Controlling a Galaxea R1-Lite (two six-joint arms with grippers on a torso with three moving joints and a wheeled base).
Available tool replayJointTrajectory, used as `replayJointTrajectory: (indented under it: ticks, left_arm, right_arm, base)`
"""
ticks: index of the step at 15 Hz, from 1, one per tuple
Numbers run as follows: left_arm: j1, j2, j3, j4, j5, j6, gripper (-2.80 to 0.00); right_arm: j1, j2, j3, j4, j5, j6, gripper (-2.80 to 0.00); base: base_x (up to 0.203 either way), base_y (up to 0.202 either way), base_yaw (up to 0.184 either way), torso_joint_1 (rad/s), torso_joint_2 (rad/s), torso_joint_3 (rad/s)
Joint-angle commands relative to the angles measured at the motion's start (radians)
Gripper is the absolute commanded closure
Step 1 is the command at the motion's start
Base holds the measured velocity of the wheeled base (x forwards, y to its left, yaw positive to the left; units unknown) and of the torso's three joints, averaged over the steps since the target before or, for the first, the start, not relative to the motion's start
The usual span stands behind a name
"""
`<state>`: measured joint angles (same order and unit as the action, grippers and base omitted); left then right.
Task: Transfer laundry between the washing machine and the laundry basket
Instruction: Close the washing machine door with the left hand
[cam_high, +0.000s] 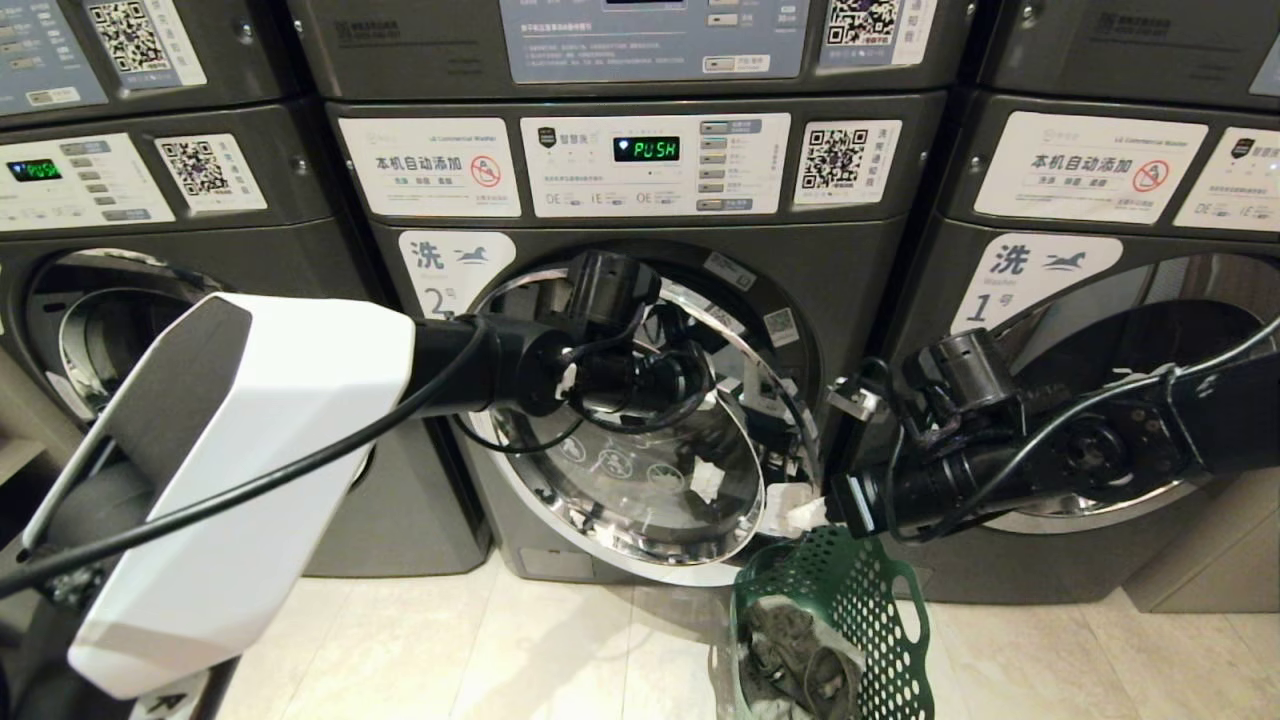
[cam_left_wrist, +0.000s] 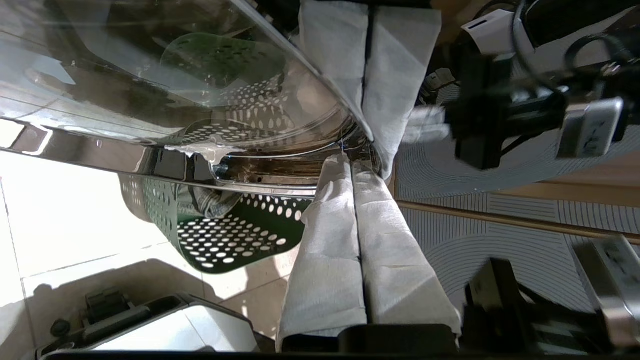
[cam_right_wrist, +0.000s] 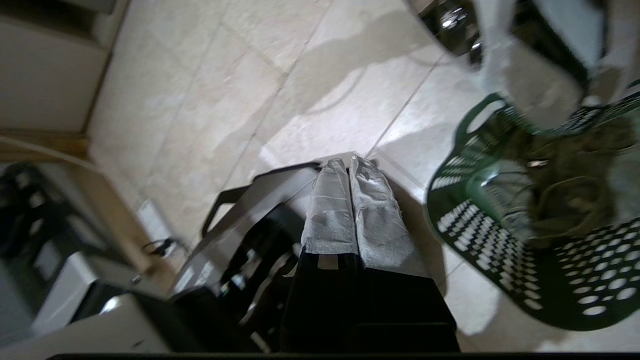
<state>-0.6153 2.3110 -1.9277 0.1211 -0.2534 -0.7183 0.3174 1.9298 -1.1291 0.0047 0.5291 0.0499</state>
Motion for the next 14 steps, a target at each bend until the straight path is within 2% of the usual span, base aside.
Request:
replayJointTrajectory:
  ticks: [1,3,8,14]
  left_arm:
    - [0.000,0.015,-0.001,-0.020,-0.004,-0.001,0.00]
    - [0.000,0.019,-0.001,-0.024,-0.004,0.000,0.00]
    - [0.002,0.004,-0.001,-0.024,-0.001,0.000,0.00]
    - [0.006,-0.065,0.002,0.003,0.008,-0.001,0.00]
  right_arm:
    - [-0.001,0.088,0.002,-0.103,-0.107,-0.009,0.00]
    - [0.000,0.138,0.003,-0.157,-0.204,-0.009,0.00]
    - [0.000,0.200,-0.006,-0.257,-0.241,-0.009,0.00]
    - [0.000,0.305,-0.001,-0.542,-0.374,-0.002,0.00]
  base:
    - [0.000,0.000,0.000,0.000,0.00,0.000]
    - [0.000,0.000,0.000,0.000,0.00,0.000]
    - [0.000,0.000,0.000,0.000,0.00,0.000]
    - [0.000,0.000,0.000,0.000,0.00,0.000]
